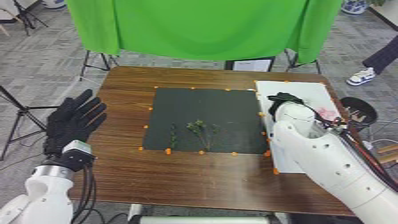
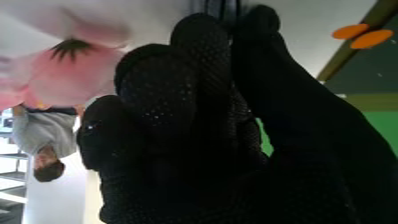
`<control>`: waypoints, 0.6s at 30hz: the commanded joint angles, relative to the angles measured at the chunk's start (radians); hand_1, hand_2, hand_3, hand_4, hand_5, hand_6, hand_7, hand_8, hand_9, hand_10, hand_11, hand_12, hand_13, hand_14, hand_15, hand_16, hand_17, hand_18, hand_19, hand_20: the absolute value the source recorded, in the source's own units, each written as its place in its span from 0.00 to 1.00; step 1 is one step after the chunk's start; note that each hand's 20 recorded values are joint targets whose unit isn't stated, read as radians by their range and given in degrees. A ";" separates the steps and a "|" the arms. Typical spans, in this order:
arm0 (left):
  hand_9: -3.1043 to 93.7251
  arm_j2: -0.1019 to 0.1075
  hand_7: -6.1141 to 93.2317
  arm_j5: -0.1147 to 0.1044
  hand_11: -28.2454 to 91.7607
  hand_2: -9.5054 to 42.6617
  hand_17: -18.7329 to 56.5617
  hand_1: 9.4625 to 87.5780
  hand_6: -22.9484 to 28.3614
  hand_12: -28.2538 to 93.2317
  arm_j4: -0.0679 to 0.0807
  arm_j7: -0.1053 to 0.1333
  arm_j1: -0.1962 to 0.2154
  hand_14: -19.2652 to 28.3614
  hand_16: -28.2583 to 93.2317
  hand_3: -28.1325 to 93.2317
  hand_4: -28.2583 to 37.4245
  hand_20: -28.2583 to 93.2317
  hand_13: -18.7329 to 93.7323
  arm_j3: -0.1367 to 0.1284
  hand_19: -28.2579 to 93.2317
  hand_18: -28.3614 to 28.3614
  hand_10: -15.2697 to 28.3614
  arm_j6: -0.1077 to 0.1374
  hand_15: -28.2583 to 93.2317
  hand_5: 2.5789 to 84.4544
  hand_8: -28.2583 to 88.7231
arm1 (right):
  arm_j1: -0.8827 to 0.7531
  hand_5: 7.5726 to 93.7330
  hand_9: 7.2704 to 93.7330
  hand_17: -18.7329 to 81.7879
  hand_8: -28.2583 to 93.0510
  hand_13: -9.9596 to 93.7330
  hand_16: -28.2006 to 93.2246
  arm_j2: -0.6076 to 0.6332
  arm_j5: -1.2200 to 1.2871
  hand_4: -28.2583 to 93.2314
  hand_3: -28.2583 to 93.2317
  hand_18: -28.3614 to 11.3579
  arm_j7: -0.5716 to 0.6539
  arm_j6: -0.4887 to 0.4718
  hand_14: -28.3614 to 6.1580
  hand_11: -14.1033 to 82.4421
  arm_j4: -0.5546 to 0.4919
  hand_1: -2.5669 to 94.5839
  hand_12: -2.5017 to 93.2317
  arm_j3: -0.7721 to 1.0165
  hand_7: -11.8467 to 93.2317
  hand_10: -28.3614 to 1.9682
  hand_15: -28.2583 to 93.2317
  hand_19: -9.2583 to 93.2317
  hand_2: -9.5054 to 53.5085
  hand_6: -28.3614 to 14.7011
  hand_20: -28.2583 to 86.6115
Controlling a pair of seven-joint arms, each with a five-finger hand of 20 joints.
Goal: Arrange flowers
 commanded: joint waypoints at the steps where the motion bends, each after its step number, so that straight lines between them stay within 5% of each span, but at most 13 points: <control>1: 0.38 -0.004 0.17 0.011 0.41 0.39 0.16 0.22 0.64 0.35 0.002 -0.018 0.011 0.75 0.19 0.83 0.00 0.31 0.36 -0.009 0.50 0.77 0.73 -0.020 0.51 0.47 0.19 | -0.094 0.75 0.95 0.85 0.40 0.99 0.52 0.044 -0.005 0.21 0.86 0.38 -0.076 0.146 0.68 0.44 -0.023 0.49 0.38 -0.014 0.60 0.52 0.59 1.00 0.03 0.60 0.43; 11: 0.38 -0.010 0.16 0.012 0.41 0.39 0.16 0.22 0.65 0.35 -0.005 -0.014 0.043 0.75 0.19 0.83 0.00 0.31 0.36 -0.023 0.50 0.77 0.73 -0.020 0.51 0.47 0.19 | -0.164 0.82 0.99 0.88 0.37 1.00 0.50 0.126 -0.026 0.22 0.87 0.41 -0.192 0.399 0.69 0.39 -0.135 0.53 0.42 0.031 0.56 0.59 0.61 0.96 0.00 0.49 0.43; 18: 0.38 -0.013 0.16 0.014 0.40 0.39 0.16 0.22 0.65 0.35 -0.008 -0.018 0.053 0.75 0.19 0.83 0.00 0.31 0.36 -0.029 0.50 0.77 0.73 -0.020 0.51 0.47 0.19 | -0.184 0.84 1.00 0.89 0.37 1.00 0.51 0.145 -0.032 0.22 0.87 0.39 -0.172 0.491 0.70 0.39 -0.194 0.54 0.45 0.045 0.56 0.62 0.63 0.93 0.00 0.47 0.51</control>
